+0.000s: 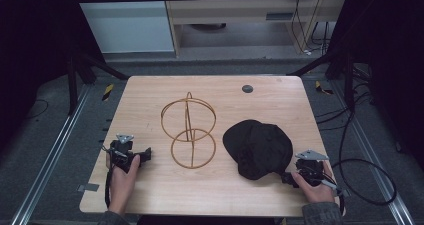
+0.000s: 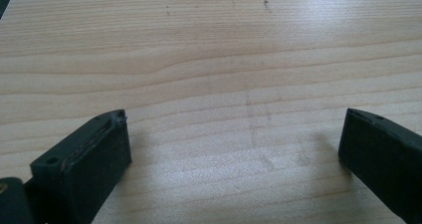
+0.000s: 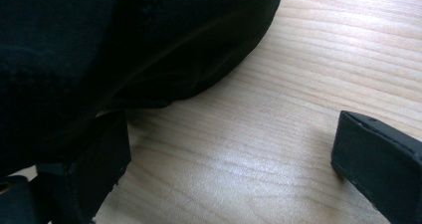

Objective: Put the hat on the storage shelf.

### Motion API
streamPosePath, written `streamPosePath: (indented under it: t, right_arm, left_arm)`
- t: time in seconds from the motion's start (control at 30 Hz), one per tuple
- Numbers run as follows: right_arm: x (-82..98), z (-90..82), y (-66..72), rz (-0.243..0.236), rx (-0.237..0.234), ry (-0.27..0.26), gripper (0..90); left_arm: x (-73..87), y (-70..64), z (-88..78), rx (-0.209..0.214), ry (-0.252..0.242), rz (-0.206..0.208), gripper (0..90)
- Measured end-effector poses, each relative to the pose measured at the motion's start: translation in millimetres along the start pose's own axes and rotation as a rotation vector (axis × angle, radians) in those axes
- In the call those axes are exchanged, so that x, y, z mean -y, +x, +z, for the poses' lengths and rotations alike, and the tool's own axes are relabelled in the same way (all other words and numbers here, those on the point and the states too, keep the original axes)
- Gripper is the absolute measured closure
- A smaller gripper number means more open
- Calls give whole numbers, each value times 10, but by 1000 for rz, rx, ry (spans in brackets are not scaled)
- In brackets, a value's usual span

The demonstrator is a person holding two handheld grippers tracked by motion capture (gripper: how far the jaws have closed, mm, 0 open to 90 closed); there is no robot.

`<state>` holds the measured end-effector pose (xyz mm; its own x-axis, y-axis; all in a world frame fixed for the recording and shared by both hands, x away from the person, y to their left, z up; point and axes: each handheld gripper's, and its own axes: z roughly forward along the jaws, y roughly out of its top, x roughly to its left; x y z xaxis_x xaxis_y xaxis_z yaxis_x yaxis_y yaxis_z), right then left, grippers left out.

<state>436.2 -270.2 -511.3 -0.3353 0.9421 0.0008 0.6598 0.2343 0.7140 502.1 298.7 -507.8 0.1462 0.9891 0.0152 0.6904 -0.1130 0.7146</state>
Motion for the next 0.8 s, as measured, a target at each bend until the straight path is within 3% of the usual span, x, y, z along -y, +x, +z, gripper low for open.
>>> streamPosePath:
  t: [0.17,0.43,0.63,0.8]
  right_arm:
    - [-36,-99,60,-45,-22,71,57]
    - [-76,-386,130,-72,-54,120,62]
    - [-274,-690,148,-84,-70,81,61]
    - [-463,-825,183,-98,-91,56,60]
  left_arm:
    - [-2,7,2,6,0,5,0]
    - [-1,-4,-2,4,3,6,0]
    - [0,-17,-4,0,3,1,0]
    - [2,-36,-5,-3,2,-4,0]
